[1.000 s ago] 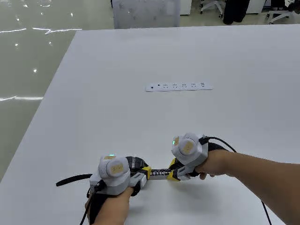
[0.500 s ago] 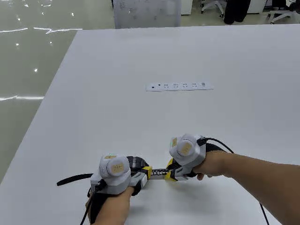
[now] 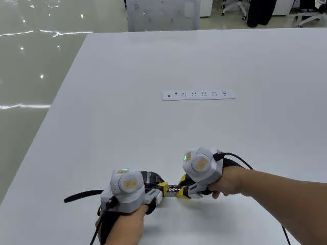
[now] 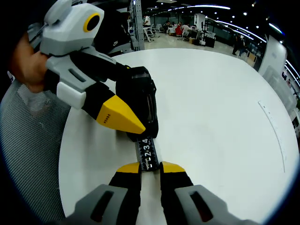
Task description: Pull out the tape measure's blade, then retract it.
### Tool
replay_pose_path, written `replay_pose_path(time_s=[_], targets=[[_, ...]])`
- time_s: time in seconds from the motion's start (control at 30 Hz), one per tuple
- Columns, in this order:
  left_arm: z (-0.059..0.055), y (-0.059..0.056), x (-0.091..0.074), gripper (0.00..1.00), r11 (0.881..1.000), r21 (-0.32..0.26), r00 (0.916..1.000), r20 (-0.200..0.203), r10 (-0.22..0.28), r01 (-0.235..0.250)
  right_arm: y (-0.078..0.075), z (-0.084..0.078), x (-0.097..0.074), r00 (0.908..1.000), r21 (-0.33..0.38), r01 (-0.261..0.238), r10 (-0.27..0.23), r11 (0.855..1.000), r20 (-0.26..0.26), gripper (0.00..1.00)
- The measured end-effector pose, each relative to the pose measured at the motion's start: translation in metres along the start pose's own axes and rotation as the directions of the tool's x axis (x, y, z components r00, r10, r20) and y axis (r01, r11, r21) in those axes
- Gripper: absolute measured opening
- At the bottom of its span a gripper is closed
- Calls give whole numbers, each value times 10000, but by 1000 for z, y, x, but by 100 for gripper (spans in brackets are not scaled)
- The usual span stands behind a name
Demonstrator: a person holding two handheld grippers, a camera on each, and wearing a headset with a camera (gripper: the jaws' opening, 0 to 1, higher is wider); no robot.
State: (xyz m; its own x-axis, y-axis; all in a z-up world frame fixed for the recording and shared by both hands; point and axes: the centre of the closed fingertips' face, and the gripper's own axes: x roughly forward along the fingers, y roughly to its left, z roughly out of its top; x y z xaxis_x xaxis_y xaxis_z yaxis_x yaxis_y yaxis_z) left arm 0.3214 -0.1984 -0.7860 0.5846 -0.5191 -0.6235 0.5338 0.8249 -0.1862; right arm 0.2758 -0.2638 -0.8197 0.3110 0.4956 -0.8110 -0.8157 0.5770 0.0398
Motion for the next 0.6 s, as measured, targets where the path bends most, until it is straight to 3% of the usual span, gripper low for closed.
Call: replay_pose_path(time_s=[0.6], targets=[[0, 0, 0, 58, 9999, -119, 10000, -63, 6, -7, 3, 16, 10, 9991, 15, -251, 250, 9997, 333, 13]])
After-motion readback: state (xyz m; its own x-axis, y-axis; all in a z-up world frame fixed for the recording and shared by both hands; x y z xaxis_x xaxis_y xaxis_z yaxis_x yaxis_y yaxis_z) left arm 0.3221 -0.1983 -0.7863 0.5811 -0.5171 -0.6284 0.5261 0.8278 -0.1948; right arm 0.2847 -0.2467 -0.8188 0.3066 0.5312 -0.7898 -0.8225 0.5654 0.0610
